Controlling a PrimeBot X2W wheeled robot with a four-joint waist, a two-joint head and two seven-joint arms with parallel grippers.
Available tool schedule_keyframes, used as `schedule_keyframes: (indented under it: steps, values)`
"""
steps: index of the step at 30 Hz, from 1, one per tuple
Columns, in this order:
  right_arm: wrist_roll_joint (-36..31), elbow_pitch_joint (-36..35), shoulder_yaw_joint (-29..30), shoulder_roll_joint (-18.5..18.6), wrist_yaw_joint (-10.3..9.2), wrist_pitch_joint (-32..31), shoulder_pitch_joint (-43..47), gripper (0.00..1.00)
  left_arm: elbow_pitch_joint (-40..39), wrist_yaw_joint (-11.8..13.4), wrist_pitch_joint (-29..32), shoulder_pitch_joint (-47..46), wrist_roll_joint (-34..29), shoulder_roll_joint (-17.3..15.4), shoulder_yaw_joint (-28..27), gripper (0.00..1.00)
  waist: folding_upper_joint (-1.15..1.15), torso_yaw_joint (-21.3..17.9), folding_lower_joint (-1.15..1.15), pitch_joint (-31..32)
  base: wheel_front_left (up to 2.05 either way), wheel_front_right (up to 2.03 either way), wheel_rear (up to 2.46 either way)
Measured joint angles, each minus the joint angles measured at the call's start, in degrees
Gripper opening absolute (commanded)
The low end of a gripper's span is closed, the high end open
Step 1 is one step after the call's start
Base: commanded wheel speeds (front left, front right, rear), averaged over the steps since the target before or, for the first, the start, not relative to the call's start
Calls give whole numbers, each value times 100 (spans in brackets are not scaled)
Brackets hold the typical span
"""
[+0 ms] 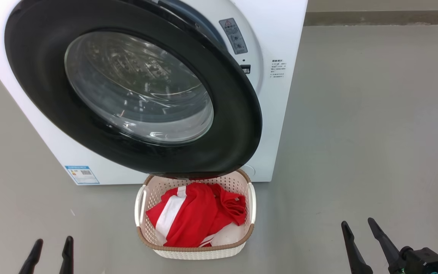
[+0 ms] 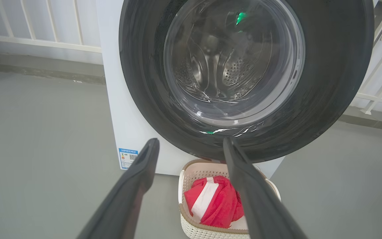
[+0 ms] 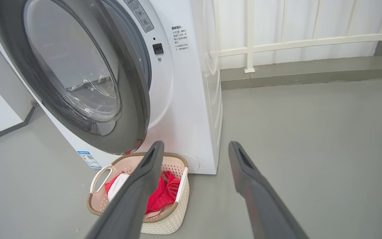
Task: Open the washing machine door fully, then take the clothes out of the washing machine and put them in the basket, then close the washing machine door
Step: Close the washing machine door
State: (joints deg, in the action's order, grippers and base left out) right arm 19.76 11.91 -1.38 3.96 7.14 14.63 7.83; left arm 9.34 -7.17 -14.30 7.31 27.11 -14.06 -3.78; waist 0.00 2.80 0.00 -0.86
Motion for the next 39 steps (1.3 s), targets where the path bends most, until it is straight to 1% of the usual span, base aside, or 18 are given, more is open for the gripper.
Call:
schedule_keyframes:
  steps: [7,12,31,32,33,34,35,36,39]
  values:
    - [1,-7,-1,-4,0,0,41,100,-88,0,0,106,-390,193,-232,100,0,-13,0,24,0,0,0]
    - [1,-5,-1,-9,0,0,41,100,131,0,0,130,-542,263,-213,100,0,-25,0,9,0,0,0]
    - [0,-12,-47,-14,0,0,38,100,76,0,0,130,-591,341,-212,100,0,61,0,14,0,0,0]
    - [1,-10,-80,-14,0,0,35,71,69,0,0,129,-598,350,-200,100,0,77,0,18,0,0,0]
    - [10,-3,-116,-15,0,0,19,45,66,0,0,129,-598,367,-187,100,0,94,0,22,0,0,0]
    - [30,4,-143,-18,0,0,-13,31,60,0,0,129,-600,381,-172,100,0,114,0,25,0,0,0]
    - [38,5,-171,-18,0,0,-55,20,55,0,0,129,-608,397,-159,100,0,138,0,28,0,0,0]
    - [38,12,-216,-16,0,0,-121,0,49,0,0,129,-609,415,-155,100,0,165,0,31,0,0,0]
    - [46,47,-385,-25,0,0,-385,0,34,0,0,129,-644,463,-144,100,0,255,0,37,0,0,0]
